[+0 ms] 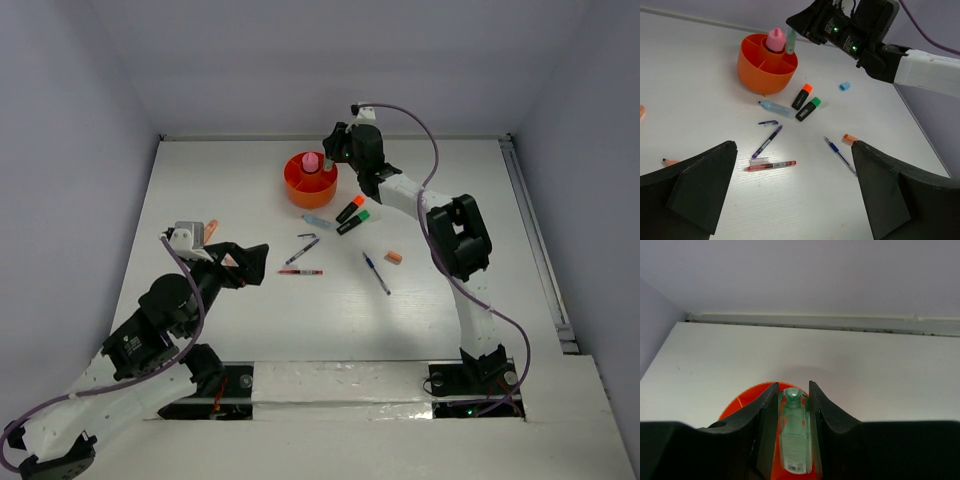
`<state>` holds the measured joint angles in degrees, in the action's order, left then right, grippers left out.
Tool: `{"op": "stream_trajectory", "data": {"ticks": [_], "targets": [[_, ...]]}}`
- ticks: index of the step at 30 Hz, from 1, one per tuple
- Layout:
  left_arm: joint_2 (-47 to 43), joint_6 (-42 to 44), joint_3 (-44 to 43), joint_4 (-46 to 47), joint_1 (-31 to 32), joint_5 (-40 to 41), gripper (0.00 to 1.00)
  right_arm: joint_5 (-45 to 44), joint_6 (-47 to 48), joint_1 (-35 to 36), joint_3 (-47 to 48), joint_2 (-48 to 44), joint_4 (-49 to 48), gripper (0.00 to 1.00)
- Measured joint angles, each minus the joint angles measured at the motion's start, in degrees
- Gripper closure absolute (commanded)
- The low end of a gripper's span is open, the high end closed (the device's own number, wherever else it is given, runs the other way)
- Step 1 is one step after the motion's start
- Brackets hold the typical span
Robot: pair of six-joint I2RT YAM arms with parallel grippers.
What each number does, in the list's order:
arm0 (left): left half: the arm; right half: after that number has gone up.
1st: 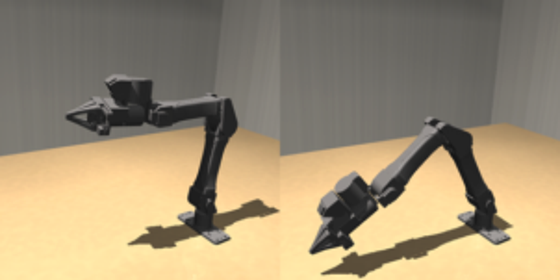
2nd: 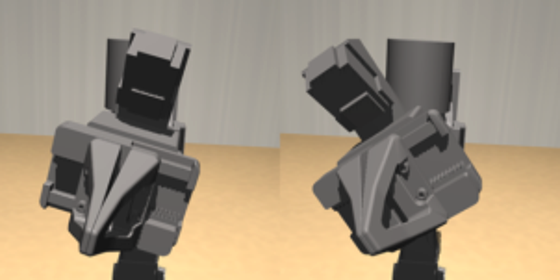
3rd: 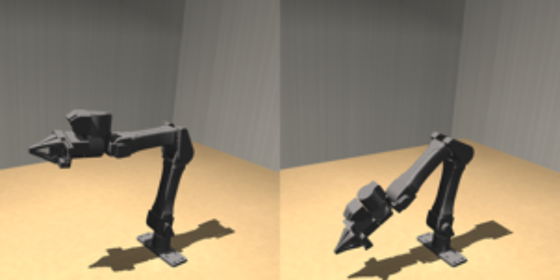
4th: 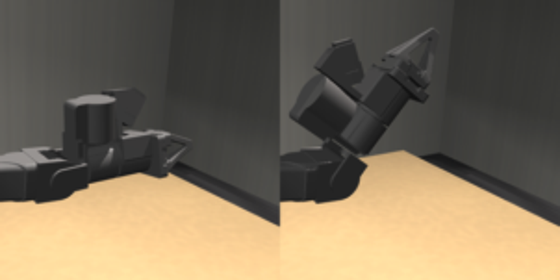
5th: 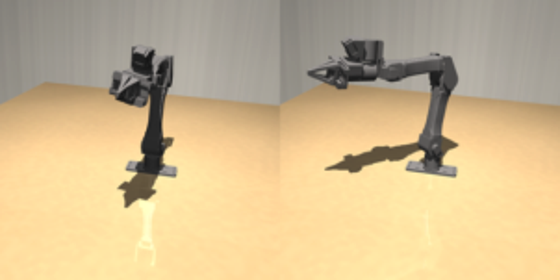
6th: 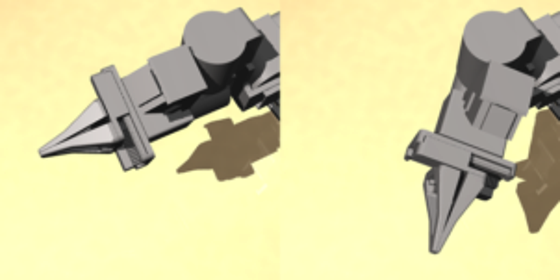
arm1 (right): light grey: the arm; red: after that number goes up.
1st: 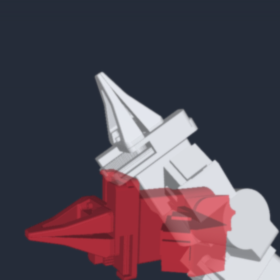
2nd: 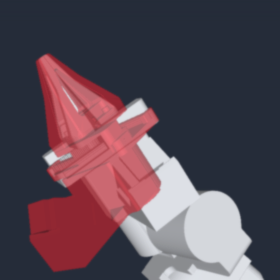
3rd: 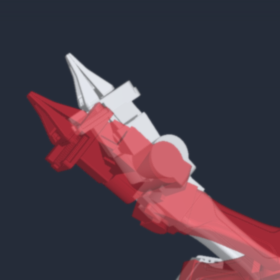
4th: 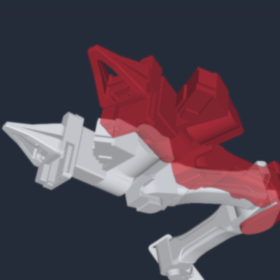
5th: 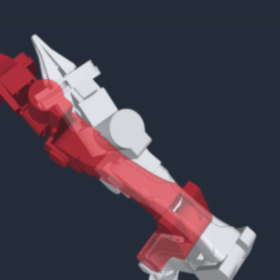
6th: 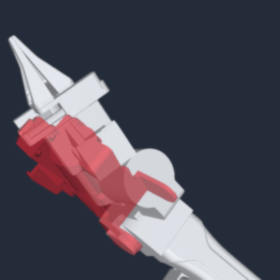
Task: Sort the stationery into containers
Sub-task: Place the pen in the storage box, then pick up the pen from the center of the board.
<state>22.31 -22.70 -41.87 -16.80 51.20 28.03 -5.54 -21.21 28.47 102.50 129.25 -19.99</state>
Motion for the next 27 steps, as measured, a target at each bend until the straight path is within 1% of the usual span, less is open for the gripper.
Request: {"op": "stream_trajectory", "data": {"ticks": [2,8,13,14,16,19,20,21,24,27], "targets": [[0.4,-0.4,-0.1,-0.3,-0.2,0.7,0.01,0.1,0.0,0.0,-0.5,0.0,0.2,0.56],[1.6,-1.9,-0.3,-0.6,-0.3,2.1,0.01,0.3,0.0,0.0,-1.1,0.0,0.2,0.51],[2.6,-4.2,-0.3,-0.8,-0.3,3.8,0.02,0.5,0.1,0.0,-1.7,-0.5,0.3,0.5],[2.7,-4.9,-0.3,-0.7,-0.3,4.3,0.04,0.5,0.2,0.0,-2.3,-1.0,0.3,0.5],[3.1,-6.5,-0.2,-0.4,-0.3,5.3,0.07,0.5,0.5,0.0,-4.3,-3.0,0.3,0.5],[4.6,-9.0,0.5,1.3,-0.3,7.0,0.12,0.9,1.0,0.0,-8.1,-7.8,0.9,0.56],[5.8,-9.9,0.7,2.0,-0.3,7.7,0.13,1.2,1.2,-0.1,-9.7,-10.2,1.6,0.63],[7.3,-10.7,0.9,2.4,-0.3,8.4,0.14,1.6,1.5,-0.2,-10.7,-12.3,2.0,0.65],[12.4,-13.3,1.6,3.7,-0.9,10.2,0.21,3.7,2.2,-0.3,-12.7,-19.1,4.0,0.68],[17.5,-15.4,2.3,4.9,-3.7,10.6,0.28,6.3,3.1,-0.3,-13.3,-25.4,6.4,0.69]]}}
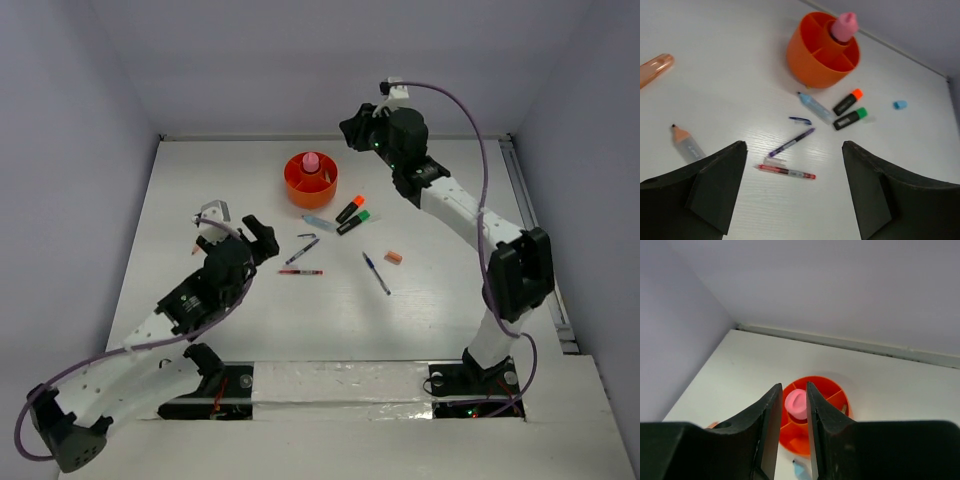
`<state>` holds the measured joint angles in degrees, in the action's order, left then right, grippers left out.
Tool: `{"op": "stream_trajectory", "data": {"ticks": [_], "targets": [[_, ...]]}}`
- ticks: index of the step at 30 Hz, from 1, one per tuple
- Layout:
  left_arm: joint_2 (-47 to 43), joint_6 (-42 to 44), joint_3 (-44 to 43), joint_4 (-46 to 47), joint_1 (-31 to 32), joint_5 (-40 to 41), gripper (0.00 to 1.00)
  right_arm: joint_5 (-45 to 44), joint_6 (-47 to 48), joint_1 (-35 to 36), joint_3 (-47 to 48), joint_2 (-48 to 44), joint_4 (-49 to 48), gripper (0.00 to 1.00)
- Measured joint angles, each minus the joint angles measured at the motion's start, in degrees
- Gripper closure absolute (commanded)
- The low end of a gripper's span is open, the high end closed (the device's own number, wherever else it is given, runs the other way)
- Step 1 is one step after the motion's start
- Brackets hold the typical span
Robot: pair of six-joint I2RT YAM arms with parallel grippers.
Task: Sort the stationery into containers
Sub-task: Pick up the pen from the center of the board.
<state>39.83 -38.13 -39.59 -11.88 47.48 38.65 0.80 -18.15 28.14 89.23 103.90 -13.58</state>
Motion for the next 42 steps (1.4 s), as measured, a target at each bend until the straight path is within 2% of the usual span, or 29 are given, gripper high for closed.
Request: {"op": "stream_trajectory", "data": {"ticks": [3,7,10,11,13,14,15,19,22,25,27,28,32,35,42], "targets": [[5.3,-0.2,0.0,2.0,-8.2,-0.9,0.35,2.5,1.0,0.0,-1.4,-5.5,3.1,0.69],[12.0,1.5,0.0,5.8,-23.6,-6.4,0.39,5.5,2.6,0.0,-4.4,-11.1,7.9,0.66],[17.7,3.2,-0.9,6.9,-32.9,-11.6,0.37,7.2,3.5,0.0,-7.0,-14.1,11.1,0.58],[20.1,3.6,-1.6,6.9,-35.2,-13.2,0.33,7.8,3.7,0.0,-7.7,-14.9,12.2,0.49],[25.0,4.6,-4.2,6.9,-37.3,-15.8,0.32,9.3,4.1,0.0,-8.4,-16.1,14.0,0.42],[28.5,5.6,-6.8,5.6,-37.7,-16.8,0.32,10.1,4.4,0.0,-8.4,-16.6,14.9,0.33],[32.4,6.8,-10.2,4.6,-37.8,-17.9,0.32,10.8,4.4,0.0,-8.4,-17.1,15.4,0.31],[46.1,13.0,-23.7,0.2,-37.8,-20.0,0.33,13.1,4.9,0.0,-8.4,-18.9,17.0,0.28],[50.1,18.0,-27.7,-3.8,-38.0,-20.2,0.37,14.8,4.8,0.0,-8.4,-19.8,17.5,0.28],[52.0,22.3,-28.9,-7.4,-39.5,-20.0,0.46,16.3,4.7,0.0,-8.4,-20.0,17.9,0.28],[53.2,24.2,-28.9,-9.2,-41.0,-20.0,0.47,17.0,4.6,0.0,-8.4,-20.0,18.1,0.27],[53.8,25.0,-28.8,-9.7,-41.5,-20.1,0.46,17.3,4.4,0.0,-8.4,-20.0,18.1,0.26],[55.2,27.2,-26.9,-10.5,-43.0,-19.3,0.32,18.4,4.3,0.0,-8.4,-20.2,18.2,0.2],[56.0,28.1,-26.1,-10.8,-43.8,-19.0,0.26,19.5,4.2,0.0,-8.4,-20.2,18.6,0.19],[61.5,29.8,-26.7,-10.2,-46.1,-20.1,0.25,20.9,3.8,0.0,-8.4,-20.2,19.6,0.18]]}}
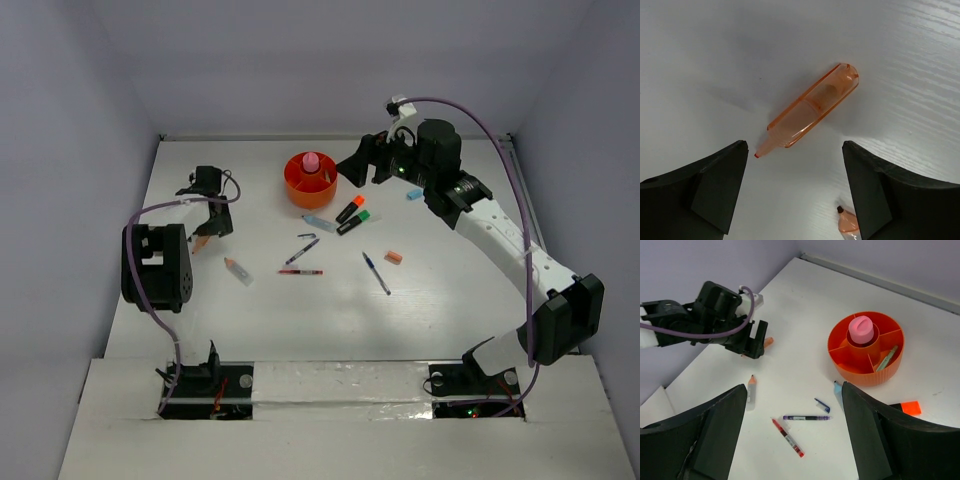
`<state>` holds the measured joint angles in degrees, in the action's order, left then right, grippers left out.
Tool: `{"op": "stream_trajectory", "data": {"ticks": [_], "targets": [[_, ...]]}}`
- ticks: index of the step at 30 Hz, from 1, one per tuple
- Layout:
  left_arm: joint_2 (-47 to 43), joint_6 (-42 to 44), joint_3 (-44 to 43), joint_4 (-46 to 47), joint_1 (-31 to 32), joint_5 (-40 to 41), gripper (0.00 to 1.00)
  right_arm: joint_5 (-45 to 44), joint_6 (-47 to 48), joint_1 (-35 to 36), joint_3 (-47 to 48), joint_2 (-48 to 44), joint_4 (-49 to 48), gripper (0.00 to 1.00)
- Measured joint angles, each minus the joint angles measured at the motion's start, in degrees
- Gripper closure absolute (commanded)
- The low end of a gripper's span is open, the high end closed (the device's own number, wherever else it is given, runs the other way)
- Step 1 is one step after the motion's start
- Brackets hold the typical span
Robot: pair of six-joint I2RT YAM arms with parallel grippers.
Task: Sort the stationery into containers
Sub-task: Pick up the pen from the center of the board.
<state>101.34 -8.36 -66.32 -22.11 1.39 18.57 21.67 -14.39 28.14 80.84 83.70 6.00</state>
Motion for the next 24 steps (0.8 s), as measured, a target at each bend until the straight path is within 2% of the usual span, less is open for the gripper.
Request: {"op": "stream_trajectory", "data": {"ticks": [7,12,18,24], "targets": [[4.0,0.9,-1.6,2.0,0.0,0.0,0.3,0.4,-0.8,0.0,0.0,0.0,0.0,0.19],[5.0,1.2,-2.0,2.8,-0.4,-0.5,0.45,1.2,-1.3,0.0,0.0,0.0,0.0,0.21],[5.4,1.2,-2.2,3.3,-0.8,-1.1,0.45,1.4,-1.7,0.0,0.0,0.0,0.0,0.22],[5.4,0.1,-2.3,3.6,-2.3,-3.3,0.46,1.6,-1.9,0.0,0.0,0.0,0.0,0.29]]}}
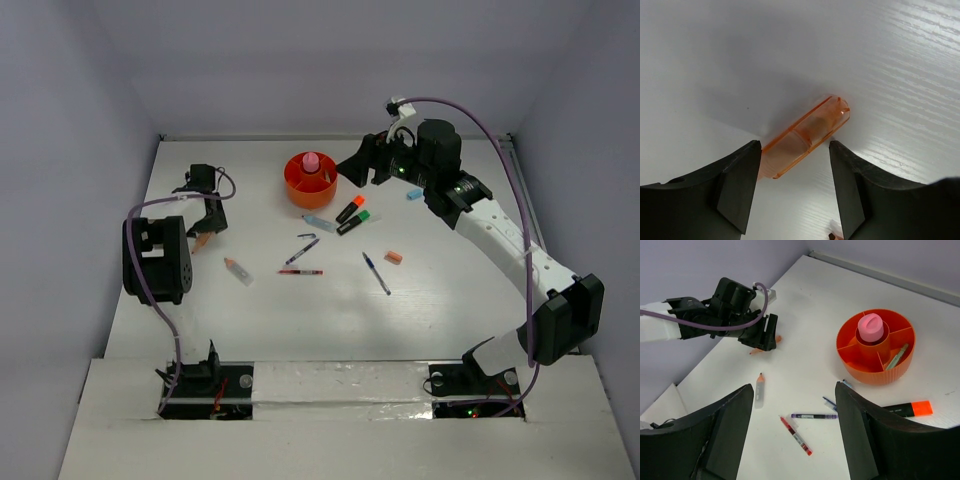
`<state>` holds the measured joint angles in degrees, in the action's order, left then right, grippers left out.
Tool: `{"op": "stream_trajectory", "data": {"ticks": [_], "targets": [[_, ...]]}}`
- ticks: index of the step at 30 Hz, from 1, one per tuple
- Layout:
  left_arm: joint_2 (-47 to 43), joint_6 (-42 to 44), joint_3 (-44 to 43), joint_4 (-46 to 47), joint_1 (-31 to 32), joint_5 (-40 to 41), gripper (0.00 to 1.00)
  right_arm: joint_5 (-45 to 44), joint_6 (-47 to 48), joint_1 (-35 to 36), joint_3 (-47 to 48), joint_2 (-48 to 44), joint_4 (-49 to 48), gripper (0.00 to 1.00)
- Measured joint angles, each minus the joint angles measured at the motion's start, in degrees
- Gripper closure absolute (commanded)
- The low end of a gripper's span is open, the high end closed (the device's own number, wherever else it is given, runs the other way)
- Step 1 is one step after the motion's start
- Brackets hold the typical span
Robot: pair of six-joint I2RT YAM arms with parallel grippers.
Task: Sort the stationery into containers
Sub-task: Pick up the pen from the center of the board.
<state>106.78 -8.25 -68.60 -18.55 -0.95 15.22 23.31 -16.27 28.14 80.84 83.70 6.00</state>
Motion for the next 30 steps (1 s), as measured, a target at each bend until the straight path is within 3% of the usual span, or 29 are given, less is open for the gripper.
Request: {"op": "stream_trajectory", "data": {"ticks": [4,9,11,15,24,30], "targets": [[0.3,-1.4,-0.4,0.2,-2.0,-3.3,0.49,0.6,-0.1,0.0,0.0,0.0,0.0,0.35],[0.3,-2.8,-0.4,0.3,-4.1,-7.4,0.36,0.8,-0.2,0.0,0.2,0.3,0.1,0.33],[0.3,-3.3,-0.3,0.5,-4.7,-8.7,0.36,0.9,0.0,0.1,0.9,0.8,0.4,0.33],[-0.2,-3.7,0.6,1.6,-5.0,-9.9,0.46,0.9,0.2,1.0,2.6,2.5,1.6,0.34],[-1.6,-4.0,2.6,3.0,-5.7,-11.5,0.52,-1.1,2.4,7.0,5.2,5.1,4.5,0.35],[-2.0,-4.2,3.5,4.0,-5.9,-11.6,0.67,-2.1,3.1,8.9,6.6,6.4,5.7,0.39]]}}
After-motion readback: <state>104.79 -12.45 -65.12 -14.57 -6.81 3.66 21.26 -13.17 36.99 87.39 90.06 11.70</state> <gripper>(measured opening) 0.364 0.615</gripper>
